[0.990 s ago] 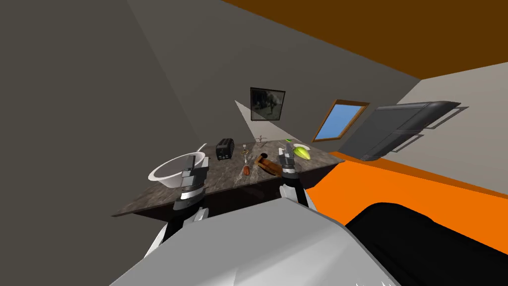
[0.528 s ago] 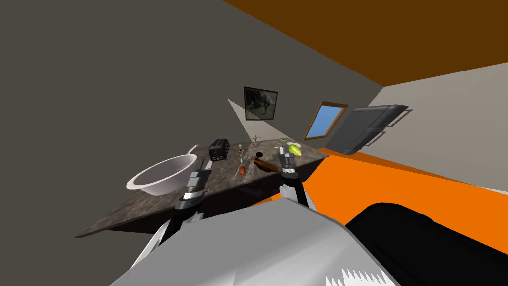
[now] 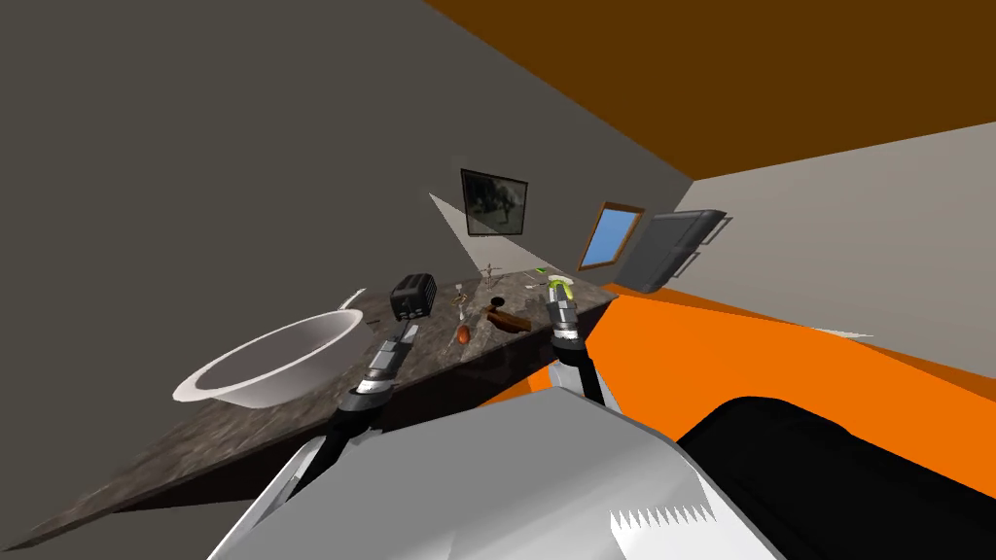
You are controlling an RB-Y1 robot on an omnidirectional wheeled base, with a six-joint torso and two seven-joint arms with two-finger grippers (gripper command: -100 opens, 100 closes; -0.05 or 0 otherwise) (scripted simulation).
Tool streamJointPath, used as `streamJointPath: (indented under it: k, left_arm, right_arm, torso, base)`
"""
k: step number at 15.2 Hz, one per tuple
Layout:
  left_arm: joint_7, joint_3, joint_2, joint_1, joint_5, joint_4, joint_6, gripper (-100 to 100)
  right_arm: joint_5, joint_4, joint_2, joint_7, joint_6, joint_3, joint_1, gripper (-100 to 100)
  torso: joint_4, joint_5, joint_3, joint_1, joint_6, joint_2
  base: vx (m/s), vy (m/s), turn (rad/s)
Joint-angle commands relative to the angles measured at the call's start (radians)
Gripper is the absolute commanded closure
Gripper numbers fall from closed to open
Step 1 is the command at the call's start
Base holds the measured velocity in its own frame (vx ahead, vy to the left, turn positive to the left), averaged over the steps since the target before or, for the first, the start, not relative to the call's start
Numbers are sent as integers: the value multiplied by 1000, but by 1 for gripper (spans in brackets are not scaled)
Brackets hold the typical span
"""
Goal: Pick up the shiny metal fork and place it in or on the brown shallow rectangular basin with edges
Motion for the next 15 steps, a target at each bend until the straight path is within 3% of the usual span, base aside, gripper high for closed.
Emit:
streamJointPath:
  k: [1,2,3,15]
  left_arm:
    - [13,5,37,-1,-7,28,7,-100]
    - [28,11,68,-3,-16,63,16,-100]
    - [28,11,78,-3,-16,63,16,-100]
    - [128,44,338,-15,-79,300,78,-100]
  right_arm:
    - [0,0,0,0,0,0,0,0]
    - [0,0,0,0,0,0,0,0]
    - [0,0,0,0,0,0,0,0]
    - [0,0,0,0,0,0,0,0]
  torso:
    - [0,0,0,0,0,0]
    - [0,0,0,0,0,0]
    - [0,0,0,0,0,0]
    - [0,0,-1,-1,0,-2]
  base:
    - [-28,-45,-206]
    - [-22,-48,-262]
    - [-20,-40,-181]
    - [-10,-58,-236]
